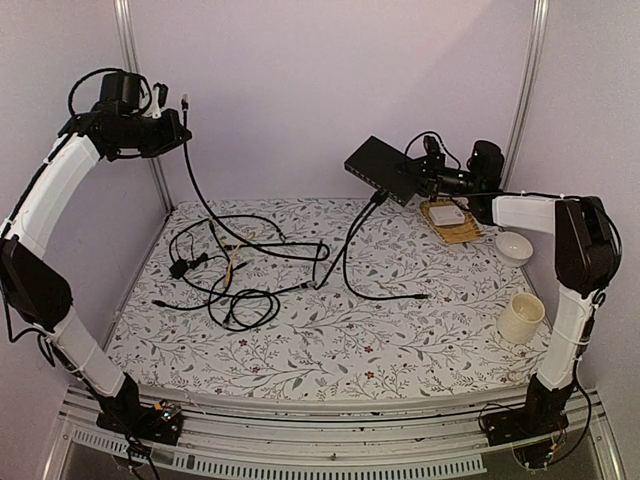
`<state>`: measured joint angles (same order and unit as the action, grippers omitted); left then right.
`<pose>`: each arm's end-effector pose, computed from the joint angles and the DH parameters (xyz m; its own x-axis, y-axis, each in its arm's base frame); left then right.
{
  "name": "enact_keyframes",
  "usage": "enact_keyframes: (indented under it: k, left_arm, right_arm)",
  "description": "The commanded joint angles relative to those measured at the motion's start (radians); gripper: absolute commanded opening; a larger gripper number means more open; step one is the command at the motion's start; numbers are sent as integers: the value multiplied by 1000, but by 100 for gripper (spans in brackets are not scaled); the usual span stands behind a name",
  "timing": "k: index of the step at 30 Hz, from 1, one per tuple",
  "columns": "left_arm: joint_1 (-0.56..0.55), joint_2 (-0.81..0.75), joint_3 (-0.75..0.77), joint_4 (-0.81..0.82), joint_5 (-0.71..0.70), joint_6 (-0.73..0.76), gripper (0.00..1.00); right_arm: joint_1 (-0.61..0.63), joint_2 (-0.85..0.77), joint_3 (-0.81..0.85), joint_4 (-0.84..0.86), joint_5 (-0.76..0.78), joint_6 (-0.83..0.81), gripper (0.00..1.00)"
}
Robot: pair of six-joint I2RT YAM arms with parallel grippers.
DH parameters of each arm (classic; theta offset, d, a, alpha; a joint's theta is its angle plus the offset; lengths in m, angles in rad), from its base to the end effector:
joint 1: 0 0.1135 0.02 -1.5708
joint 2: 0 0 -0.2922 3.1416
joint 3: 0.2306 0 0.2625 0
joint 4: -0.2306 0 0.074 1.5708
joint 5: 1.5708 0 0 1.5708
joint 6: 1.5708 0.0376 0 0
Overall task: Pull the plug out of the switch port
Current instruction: Place the connector at the corner of the board.
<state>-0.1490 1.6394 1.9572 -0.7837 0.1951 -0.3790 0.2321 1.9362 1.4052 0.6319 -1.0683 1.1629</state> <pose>0.3580 -0.0611 0.4920 -0.5300 -0.2875 -0.7978 0.1301 0.9021 -0.4115 0.4467 0.1394 0.3180 -0.8417 0.2553 -0.4757 -0.4705 0.0851 0.8783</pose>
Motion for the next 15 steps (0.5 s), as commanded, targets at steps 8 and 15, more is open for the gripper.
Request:
enact_keyframes:
  k: [8, 15]
  left_arm:
    - [52, -153, -362, 317, -188, -107, 0]
    - [137, -166, -536, 416, -160, -176, 0]
  right_arm:
    - [-17, -117, -12, 34, 8, -32, 2]
    - [-17, -139, -1, 20, -9, -36, 2]
